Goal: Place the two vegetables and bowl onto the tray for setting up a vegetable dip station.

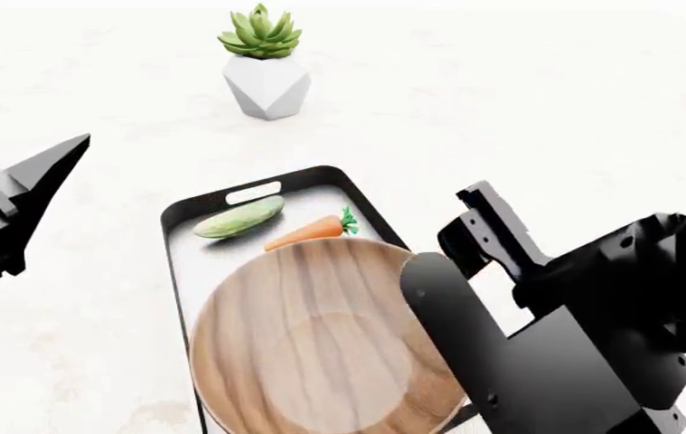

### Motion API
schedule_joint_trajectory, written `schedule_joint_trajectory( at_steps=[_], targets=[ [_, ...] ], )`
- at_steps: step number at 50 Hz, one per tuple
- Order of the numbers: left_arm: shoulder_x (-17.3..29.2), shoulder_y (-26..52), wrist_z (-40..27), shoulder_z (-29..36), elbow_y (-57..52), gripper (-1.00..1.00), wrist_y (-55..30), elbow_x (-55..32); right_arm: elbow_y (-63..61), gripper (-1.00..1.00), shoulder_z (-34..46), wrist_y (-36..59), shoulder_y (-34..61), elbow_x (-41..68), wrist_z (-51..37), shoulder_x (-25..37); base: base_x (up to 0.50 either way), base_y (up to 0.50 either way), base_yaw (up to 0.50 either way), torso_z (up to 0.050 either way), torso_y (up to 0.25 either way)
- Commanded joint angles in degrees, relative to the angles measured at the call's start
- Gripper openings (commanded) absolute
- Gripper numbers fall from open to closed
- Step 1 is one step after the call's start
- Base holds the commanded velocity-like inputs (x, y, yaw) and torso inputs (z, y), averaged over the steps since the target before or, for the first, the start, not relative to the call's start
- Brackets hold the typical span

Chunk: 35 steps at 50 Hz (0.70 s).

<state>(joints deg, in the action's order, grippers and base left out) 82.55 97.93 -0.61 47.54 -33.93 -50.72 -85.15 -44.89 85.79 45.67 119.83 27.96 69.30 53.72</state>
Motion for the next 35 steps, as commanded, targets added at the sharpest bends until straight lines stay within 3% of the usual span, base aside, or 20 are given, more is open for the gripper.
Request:
schedule_joint_trajectory(
  at_steps=[1, 9, 12, 17, 18, 27, 35],
  targets=[
    [-3.58, 0.03, 0.67, 0.09, 1.50, 1.00, -0.36, 1.39, 10.34, 1.00, -1.36, 1.06, 2.54, -4.70, -2.21, -1.84, 0.00, 0.00, 0.00, 0.000, 0.000],
    [-9.87, 4.39, 2.30, -0.65, 3.98, 1.00, -4.41, 2.53, 22.15, 1.00, -3.89, -3.29, 1.69, -7.51, -5.71, -5.24, 0.00, 0.00, 0.00, 0.000, 0.000],
    [-12.20, 3.28, 2.18, -0.11, 4.37, 1.00, -2.71, 4.40, 27.28, 1.00, -8.47, -2.24, -3.90, -7.72, -18.47, -8.57, 0.00, 0.00, 0.00, 0.000, 0.000],
    [-15.10, 2.46, 0.50, -0.22, 5.18, 1.00, -0.29, 6.14, 27.16, 1.00, -14.91, -1.22, -12.63, -4.33, -32.93, -9.11, 0.00, 0.00, 0.00, 0.000, 0.000],
    [-15.33, 2.06, 0.27, -0.29, 5.14, 1.00, 0.47, 6.59, 26.88, -1.00, -16.25, -0.76, -13.56, -3.35, -34.83, -9.39, 0.00, 0.00, 0.00, 0.000, 0.000],
    [-19.20, -2.49, -5.16, -1.15, 4.85, 1.00, 8.04, 8.28, 25.31, -1.00, -27.49, 5.62, -18.16, 2.28, -51.84, -12.35, 0.00, 0.00, 0.00, 0.000, 0.000],
    [-20.37, -3.63, -7.36, -2.14, 4.50, 1.00, 10.87, 8.86, 23.43, -1.00, -33.00, 7.42, -19.91, 4.55, -58.69, -13.44, 0.00, 0.00, 0.00, 0.000, 0.000]
  ],
)
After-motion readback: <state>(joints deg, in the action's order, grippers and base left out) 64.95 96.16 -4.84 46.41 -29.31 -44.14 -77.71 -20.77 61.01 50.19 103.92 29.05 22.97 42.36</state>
